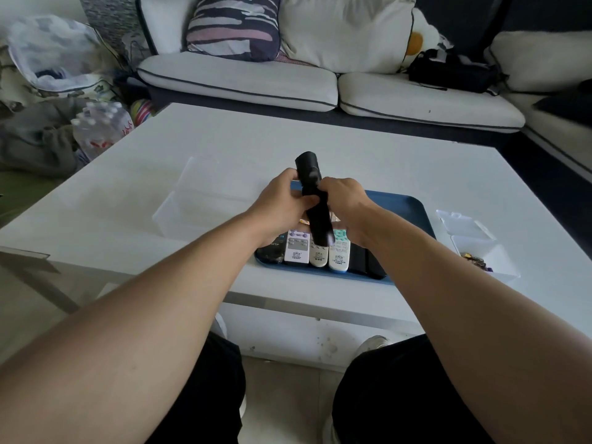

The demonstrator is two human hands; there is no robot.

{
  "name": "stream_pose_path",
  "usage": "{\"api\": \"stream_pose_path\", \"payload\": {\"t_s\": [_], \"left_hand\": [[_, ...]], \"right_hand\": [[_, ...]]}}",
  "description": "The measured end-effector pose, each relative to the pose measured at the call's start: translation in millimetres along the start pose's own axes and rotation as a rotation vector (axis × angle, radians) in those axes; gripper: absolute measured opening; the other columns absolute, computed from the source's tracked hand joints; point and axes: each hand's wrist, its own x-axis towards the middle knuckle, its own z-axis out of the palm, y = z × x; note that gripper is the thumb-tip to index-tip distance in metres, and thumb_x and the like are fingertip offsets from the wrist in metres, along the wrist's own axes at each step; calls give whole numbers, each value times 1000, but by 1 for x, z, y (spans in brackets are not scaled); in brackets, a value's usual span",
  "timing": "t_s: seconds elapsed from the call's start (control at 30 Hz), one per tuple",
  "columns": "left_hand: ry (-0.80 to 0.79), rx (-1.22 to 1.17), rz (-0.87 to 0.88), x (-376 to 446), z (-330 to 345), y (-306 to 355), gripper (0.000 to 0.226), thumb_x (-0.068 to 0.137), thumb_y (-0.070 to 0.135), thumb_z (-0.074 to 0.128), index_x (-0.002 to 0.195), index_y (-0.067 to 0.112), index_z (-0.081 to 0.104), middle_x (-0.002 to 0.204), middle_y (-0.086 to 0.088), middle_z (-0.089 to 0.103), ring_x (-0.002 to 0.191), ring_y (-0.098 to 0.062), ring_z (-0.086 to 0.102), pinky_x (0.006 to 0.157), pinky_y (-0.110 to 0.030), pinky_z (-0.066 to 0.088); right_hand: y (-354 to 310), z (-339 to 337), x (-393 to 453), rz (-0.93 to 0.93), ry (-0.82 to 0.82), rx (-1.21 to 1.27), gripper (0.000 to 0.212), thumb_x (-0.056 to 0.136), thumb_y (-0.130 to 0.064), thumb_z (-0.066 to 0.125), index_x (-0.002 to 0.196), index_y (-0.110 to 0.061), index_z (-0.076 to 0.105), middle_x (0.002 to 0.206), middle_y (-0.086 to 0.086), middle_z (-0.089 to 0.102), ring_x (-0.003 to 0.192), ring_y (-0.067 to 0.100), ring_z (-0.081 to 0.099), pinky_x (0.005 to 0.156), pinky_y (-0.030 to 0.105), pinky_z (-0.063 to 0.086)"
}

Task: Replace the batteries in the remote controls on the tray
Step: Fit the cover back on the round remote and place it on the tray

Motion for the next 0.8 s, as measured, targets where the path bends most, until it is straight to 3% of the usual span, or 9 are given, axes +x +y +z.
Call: {"api": "stream_pose_path", "payload": {"t_s": [0.07, 0.17, 0.23, 0.33, 0.43, 0.57, 0.8], "left_hand": [[-24, 97, 33, -1, 0, -2, 33, 96, 4, 62, 125, 9, 46, 101, -13, 72, 86, -21, 74, 66, -39, 64], [-14, 89, 27, -1, 2, -5, 34, 96, 5, 63, 125, 10, 45, 108, -13, 71, 90, -21, 74, 70, -42, 64], [60, -20, 3, 1, 3, -4, 34, 96, 2, 62, 123, 8, 44, 107, -14, 70, 87, -23, 75, 71, -44, 64], [248, -246, -64, 6, 2, -1, 29, 93, 0, 64, 115, 9, 47, 110, -19, 68, 86, -28, 75, 68, -42, 64], [338, -340, -120, 11, -2, -5, 23, 91, 2, 64, 107, 9, 48, 111, -24, 68, 86, -35, 76, 71, -45, 64], [320, -377, -139, 9, -1, -6, 25, 96, 12, 63, 116, 8, 48, 109, -23, 69, 86, -36, 76, 71, -45, 64], [426, -249, -117, 10, -7, -8, 17, 102, 25, 54, 113, 13, 51, 103, -14, 69, 87, -31, 75, 68, -50, 64]], "right_hand": [[1, 1, 1, -16, 15, -80, 28, 100, -24, 41, 110, -8, 62, 88, 7, 61, 80, 22, 61, 75, 33, 50], [5, -2, -1, -67, 32, -212, 22, 101, -24, 41, 94, -11, 57, 71, 1, 46, 60, 15, 40, 55, 27, 33], [6, -5, 3, -157, 48, -288, 21, 99, -19, 41, 90, -9, 58, 77, 3, 54, 63, 15, 44, 56, 21, 37], [8, -12, 1, -242, 31, -327, 21, 97, -36, 56, 110, -20, 63, 98, -6, 67, 79, 9, 62, 61, 21, 45], [14, -16, -4, -362, -37, -502, 29, 86, -33, 75, 113, -30, 65, 100, -12, 66, 78, 4, 63, 52, 12, 44], [19, -12, -1, -439, 61, -602, 36, 82, -19, 80, 115, -27, 70, 101, -4, 72, 82, 14, 67, 61, 20, 51], [24, -23, -6, -364, 6, -541, 37, 82, -22, 81, 117, -28, 70, 101, -10, 73, 79, 10, 68, 48, 14, 42]]}}
